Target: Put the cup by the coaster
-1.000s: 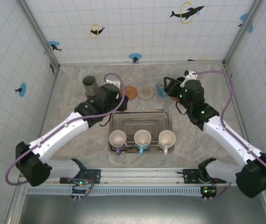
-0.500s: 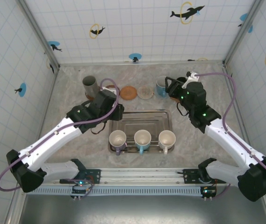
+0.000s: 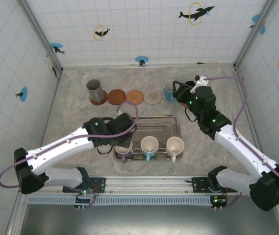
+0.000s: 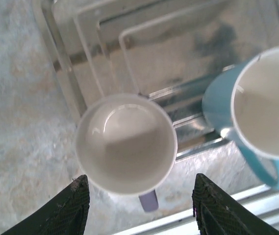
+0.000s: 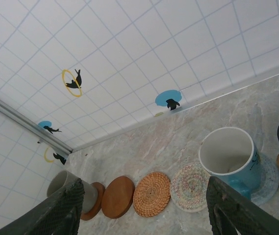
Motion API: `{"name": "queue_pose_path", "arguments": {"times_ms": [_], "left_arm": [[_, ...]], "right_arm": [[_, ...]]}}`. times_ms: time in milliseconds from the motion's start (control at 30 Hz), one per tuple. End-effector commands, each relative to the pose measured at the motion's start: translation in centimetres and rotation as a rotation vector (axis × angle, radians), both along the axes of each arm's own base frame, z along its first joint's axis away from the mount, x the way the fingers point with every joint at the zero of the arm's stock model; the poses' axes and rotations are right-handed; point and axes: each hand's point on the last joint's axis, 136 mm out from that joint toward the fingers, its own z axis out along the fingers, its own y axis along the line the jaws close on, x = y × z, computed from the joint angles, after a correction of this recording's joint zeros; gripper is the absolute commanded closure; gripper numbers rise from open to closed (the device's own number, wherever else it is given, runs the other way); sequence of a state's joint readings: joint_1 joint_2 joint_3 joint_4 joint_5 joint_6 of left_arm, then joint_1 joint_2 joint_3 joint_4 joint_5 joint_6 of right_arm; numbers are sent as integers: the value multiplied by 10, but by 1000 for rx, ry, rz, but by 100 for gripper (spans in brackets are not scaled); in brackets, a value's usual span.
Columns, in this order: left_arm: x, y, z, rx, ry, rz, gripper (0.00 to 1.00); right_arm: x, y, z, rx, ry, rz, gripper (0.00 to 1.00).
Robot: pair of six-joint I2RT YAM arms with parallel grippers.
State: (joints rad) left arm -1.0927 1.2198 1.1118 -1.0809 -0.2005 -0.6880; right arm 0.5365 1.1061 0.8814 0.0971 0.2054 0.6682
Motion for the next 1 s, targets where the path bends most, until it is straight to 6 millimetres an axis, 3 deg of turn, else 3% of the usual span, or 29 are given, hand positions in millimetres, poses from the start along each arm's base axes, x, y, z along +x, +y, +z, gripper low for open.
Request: {"name": "queue_pose_path", "arguments": {"times_ms": [0,367,767,967], "left_arm": [[-22,15,-13,66,74,41,43],[-59,20,-49,61,184,51,43],[-54,3,-73,1,167,55,41],[-55,13,-88,70,176,86,43]], "right_arm": [[1,-3,2,0,-25,-19,33],[1,-5,-1,-7,-20,-28,32],[6,1,-7,-7,-1,-17,31],[6,-2,-9,-14,0,-27,31]]}}
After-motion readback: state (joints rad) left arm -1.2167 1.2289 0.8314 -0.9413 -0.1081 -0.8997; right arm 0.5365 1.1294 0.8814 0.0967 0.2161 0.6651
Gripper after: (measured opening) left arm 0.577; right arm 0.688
